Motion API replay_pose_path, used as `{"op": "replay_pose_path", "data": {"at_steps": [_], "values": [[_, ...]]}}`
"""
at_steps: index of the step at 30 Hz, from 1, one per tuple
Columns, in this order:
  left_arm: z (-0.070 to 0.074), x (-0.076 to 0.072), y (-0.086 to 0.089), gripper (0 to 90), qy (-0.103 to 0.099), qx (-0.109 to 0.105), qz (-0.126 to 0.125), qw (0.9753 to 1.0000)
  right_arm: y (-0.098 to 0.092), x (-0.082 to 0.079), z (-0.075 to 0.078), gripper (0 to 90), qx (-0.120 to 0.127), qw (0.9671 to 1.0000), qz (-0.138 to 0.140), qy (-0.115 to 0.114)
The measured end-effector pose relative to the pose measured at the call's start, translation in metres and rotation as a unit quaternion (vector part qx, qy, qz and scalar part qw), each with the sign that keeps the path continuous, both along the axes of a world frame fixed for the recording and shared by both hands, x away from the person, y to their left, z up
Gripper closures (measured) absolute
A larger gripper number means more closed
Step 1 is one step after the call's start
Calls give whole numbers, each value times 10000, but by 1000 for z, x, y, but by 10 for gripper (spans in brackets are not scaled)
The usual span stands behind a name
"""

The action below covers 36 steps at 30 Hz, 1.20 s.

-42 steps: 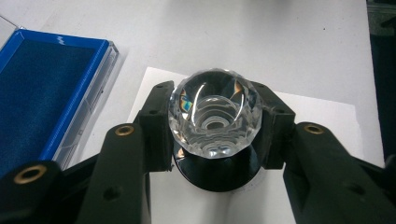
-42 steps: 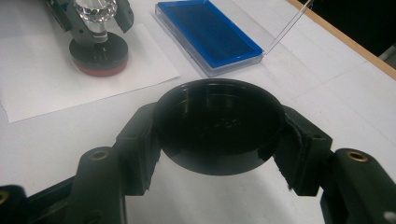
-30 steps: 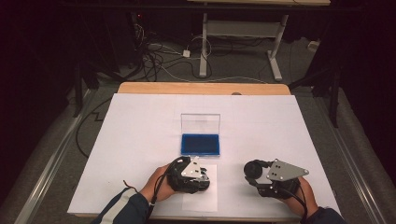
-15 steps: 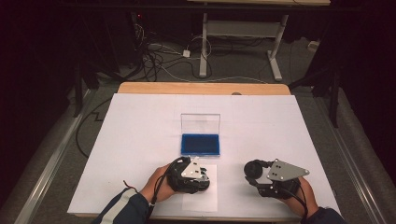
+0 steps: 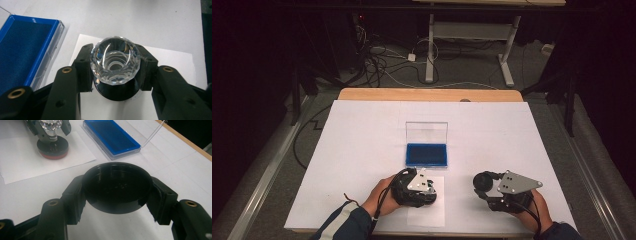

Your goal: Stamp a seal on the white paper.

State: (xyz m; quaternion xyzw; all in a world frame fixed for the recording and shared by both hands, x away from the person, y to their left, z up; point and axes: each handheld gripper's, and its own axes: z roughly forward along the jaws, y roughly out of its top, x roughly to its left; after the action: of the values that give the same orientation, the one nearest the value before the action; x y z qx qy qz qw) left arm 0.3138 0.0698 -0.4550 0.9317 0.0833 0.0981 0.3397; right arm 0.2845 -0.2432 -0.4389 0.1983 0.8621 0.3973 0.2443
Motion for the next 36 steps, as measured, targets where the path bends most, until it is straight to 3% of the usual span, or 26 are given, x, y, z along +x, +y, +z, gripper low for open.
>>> {"op": "replay_pose_path", "data": {"at_steps": [15,20,22,36], "values": [[-1,-2,-2,543,-143,91,23,9999,1,0,-1,387,-8,10000,12,16],[1,0,0,542,-21,-4,16,10000,0,0,0,386,6,10000,7,9],[3,1,1,542,151,-154,-40,9998,0,0,0,386,14,10000,-9,10],[37,-3,15,542,-215,-539,110,9983,-1,0,1,386,23,10000,-11,-15]]}}
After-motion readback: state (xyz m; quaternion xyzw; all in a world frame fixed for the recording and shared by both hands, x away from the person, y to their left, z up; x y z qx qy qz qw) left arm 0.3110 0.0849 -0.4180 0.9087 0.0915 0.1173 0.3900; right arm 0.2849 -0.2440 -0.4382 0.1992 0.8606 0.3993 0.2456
